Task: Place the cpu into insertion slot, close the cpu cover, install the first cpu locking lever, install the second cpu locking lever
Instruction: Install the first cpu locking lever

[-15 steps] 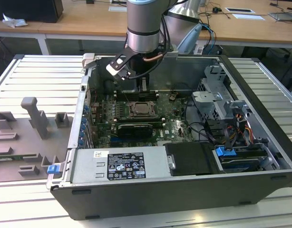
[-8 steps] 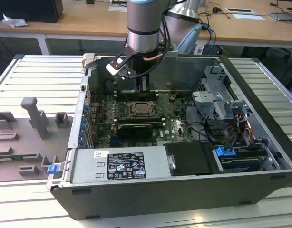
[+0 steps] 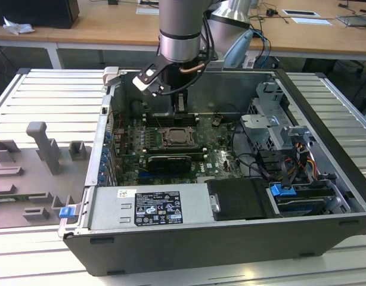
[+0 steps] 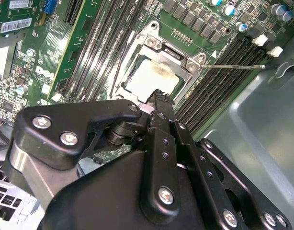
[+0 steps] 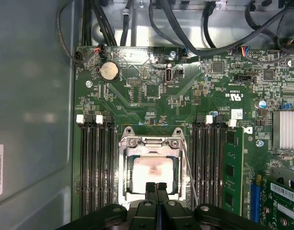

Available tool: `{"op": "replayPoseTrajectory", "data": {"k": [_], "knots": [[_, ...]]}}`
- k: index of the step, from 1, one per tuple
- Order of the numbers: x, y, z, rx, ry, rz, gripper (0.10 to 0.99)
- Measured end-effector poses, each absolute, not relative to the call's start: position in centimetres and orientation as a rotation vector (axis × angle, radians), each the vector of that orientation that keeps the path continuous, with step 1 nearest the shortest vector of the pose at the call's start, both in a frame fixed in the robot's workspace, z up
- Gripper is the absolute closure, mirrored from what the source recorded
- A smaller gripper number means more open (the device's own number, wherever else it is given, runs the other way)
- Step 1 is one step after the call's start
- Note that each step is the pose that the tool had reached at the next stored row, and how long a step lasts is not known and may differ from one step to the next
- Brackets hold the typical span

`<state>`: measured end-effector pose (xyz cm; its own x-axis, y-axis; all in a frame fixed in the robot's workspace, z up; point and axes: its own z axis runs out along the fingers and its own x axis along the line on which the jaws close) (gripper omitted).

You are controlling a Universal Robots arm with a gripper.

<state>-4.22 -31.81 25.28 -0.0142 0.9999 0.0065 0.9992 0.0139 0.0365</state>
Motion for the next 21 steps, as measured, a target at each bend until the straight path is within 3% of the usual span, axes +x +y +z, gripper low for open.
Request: {"op": "replayPoseTrajectory", "data": {"k": [11, 21], "knots": [[-4.2, -31.8, 27.7, 2.191, 2.222, 0.048, 0.980], [-4.2, -31.8, 27.7, 2.120, 2.290, 0.048, 0.980]]}}
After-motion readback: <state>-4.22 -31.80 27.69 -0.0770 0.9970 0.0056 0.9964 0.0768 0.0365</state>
